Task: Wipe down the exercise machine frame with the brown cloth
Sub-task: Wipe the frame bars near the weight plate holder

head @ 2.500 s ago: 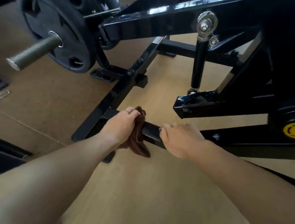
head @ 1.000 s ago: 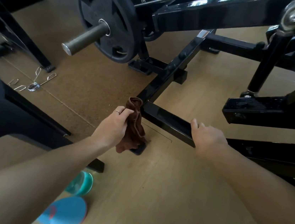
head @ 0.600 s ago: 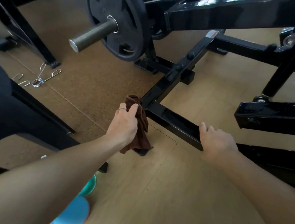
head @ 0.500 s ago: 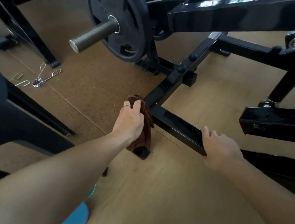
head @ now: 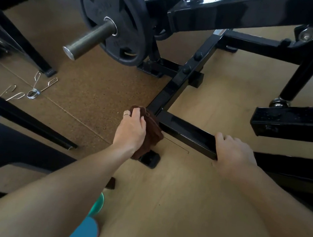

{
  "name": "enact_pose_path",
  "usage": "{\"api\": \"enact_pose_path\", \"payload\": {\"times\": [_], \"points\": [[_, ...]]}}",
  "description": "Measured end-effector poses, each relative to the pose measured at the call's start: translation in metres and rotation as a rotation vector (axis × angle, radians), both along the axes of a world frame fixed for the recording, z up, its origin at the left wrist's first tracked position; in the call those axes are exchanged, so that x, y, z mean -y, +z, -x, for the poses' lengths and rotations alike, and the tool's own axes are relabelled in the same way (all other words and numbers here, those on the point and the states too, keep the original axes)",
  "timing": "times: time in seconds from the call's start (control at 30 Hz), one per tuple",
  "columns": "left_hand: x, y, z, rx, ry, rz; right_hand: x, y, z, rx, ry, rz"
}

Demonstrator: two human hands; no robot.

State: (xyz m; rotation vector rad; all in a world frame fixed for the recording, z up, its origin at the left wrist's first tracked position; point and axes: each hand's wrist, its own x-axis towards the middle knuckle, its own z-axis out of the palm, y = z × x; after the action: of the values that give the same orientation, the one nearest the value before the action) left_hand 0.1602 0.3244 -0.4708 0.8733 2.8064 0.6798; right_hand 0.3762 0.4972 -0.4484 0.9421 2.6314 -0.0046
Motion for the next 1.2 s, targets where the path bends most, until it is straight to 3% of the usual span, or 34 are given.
{"api": "enact_pose_path", "payload": {"times": [0.2,0.63,0.87,1.2], "points": [[0.018,-0.003,-0.006,-0.030,0.023,0.019,0.003,0.001,0.004,-0.041,-0.049,0.016],[-0.103,-0.002,0.052,-0.094,-0.150,0.112,-0.004,-0.018,0.001,-0.156,0.058,-0.064],[-0.190,-0.007,0.067,-0.060,-0.097,0.074,-0.005,-0.021,0.002,-0.121,0.076,-0.083],[-0.130,-0.006,0.048,-0.028,-0.117,0.000,-0.003,-0.015,0.004,-0.113,0.032,-0.047]]}}
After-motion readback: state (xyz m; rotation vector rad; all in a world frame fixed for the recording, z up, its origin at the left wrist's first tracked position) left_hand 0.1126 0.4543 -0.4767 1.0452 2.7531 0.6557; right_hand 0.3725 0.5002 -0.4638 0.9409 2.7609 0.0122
